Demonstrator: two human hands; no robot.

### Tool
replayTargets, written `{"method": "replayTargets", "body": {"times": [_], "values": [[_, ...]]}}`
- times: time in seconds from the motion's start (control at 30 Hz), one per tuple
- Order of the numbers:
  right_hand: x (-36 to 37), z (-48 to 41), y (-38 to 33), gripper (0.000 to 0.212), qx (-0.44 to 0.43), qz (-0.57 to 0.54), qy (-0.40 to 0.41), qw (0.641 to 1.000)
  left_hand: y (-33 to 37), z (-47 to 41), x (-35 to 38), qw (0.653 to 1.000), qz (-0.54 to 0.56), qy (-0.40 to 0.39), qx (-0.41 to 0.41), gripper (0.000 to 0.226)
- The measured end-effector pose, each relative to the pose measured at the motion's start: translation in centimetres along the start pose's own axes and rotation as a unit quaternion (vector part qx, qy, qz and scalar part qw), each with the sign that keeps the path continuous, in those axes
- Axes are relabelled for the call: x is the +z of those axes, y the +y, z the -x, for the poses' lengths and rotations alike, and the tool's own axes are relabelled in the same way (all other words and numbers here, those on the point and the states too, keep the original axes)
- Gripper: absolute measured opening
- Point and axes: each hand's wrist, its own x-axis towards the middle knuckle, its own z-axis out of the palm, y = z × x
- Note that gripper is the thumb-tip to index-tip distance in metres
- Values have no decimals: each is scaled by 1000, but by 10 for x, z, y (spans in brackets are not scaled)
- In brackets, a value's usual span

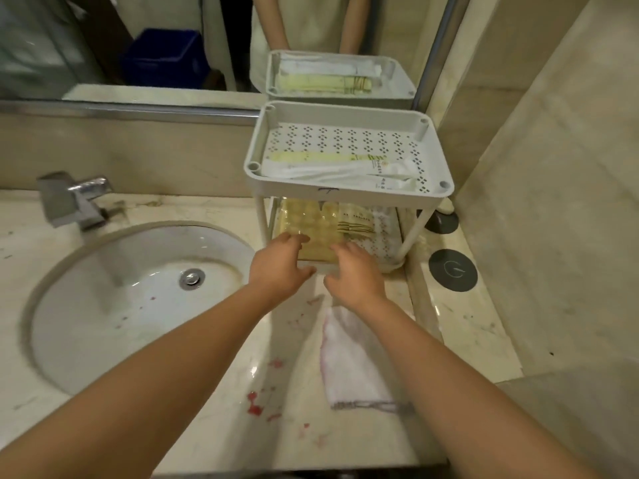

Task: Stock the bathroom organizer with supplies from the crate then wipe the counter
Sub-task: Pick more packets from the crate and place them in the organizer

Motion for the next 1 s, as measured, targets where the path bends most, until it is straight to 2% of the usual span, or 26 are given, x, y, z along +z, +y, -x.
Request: {"method": "replayTargets", "body": {"times": [0.23, 0.6, 1.0], "values": [[8, 2, -41, 63, -83, 78, -55, 992, -44, 45, -25, 997, -64, -3, -47, 58], [43, 20, -135, 61, -224, 118, -99, 962, -115, 135, -73, 979, -114, 37, -163, 55], [103, 132, -239, 61, -379, 141, -154, 902, -166, 323, -95, 936, -110, 98, -319, 59]]}}
